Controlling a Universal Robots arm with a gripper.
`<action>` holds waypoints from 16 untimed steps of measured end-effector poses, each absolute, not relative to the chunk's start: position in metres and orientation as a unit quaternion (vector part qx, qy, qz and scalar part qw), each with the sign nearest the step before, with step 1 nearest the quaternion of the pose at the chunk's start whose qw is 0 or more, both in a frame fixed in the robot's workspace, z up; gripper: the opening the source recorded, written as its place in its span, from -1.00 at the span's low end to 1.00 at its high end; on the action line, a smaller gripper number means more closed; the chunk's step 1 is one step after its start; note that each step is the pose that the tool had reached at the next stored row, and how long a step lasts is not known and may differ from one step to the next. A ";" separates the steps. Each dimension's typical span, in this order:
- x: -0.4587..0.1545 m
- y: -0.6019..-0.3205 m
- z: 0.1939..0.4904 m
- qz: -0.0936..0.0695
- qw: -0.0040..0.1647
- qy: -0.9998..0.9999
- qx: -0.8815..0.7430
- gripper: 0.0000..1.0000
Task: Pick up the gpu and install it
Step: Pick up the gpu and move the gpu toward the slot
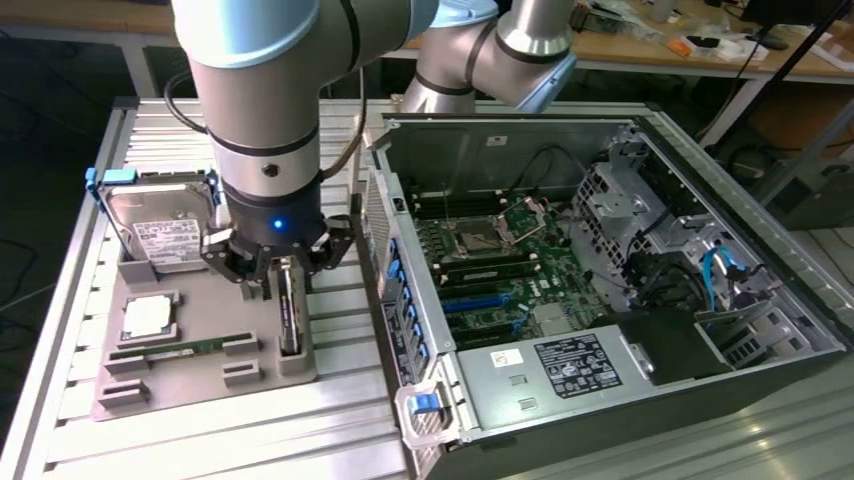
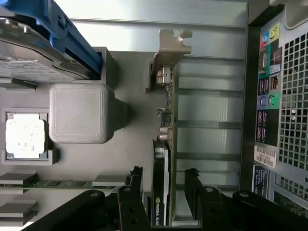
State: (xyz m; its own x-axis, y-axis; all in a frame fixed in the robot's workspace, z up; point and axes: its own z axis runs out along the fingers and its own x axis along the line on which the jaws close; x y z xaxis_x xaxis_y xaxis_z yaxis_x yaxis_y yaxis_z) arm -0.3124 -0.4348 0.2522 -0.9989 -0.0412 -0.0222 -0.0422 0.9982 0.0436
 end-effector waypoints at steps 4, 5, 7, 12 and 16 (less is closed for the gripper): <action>-0.313 -0.435 0.246 0.022 0.011 0.999 -0.022 -0.04; -0.313 -0.435 0.246 0.021 0.011 0.999 -0.022 -0.04; -0.313 -0.435 0.246 0.022 0.011 0.999 -0.022 -0.04; -0.313 -0.435 0.246 0.022 0.011 0.999 -0.022 -0.07; -0.313 -0.435 0.246 0.022 0.011 0.999 -0.022 -0.21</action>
